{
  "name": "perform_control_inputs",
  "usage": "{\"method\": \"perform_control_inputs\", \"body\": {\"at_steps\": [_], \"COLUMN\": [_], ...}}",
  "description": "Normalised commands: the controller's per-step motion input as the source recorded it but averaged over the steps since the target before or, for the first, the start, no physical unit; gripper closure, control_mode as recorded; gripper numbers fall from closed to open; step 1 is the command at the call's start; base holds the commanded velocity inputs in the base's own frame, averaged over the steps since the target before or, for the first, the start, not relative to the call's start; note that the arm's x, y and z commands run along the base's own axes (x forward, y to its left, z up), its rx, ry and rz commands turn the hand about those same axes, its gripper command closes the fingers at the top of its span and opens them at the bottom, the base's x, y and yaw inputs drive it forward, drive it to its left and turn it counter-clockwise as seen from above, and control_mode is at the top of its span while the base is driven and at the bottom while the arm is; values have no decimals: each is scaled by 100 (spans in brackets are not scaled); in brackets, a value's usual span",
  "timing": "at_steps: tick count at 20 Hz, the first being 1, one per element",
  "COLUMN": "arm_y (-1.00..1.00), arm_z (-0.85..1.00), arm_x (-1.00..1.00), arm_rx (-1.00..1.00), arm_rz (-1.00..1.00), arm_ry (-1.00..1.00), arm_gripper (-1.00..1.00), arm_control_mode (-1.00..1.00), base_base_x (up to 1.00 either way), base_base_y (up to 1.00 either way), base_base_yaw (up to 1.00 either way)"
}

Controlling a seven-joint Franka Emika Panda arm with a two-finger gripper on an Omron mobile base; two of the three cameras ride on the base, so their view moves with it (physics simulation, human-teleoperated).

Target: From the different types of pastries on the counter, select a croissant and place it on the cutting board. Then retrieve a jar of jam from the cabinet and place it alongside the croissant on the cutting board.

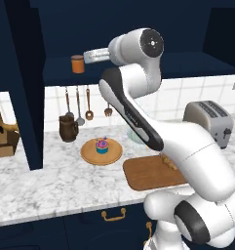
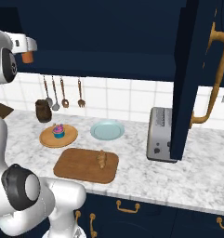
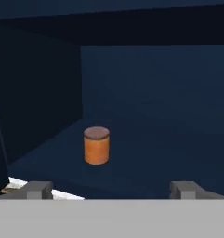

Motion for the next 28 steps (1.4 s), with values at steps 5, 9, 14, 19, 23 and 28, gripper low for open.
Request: {"method": "perform_control_inputs", "body": {"at_steps": [5,9,14,19,23,28], "arm_y": [32,37,9,-3,0,-1], "arm_z": [6,11,0,-26,-41,-28], "arm_x": [19,0,0,0,0,0], "arm_rx": [0,0,0,0,0,0], "arm_rz": [0,0,0,0,0,0], "arm_ry": [14,5,0,0,-2,-6], "arm_gripper": [-100,-100,-100,-100,-100,-100], "arm_control_mode": [-100,-100,-100,-100,-100,-100], "base_base_x": [0,0,0,0,0,0], "base_base_y": [0,0,0,0,0,0], "base_base_yaw": [0,0,0,0,0,0]}}
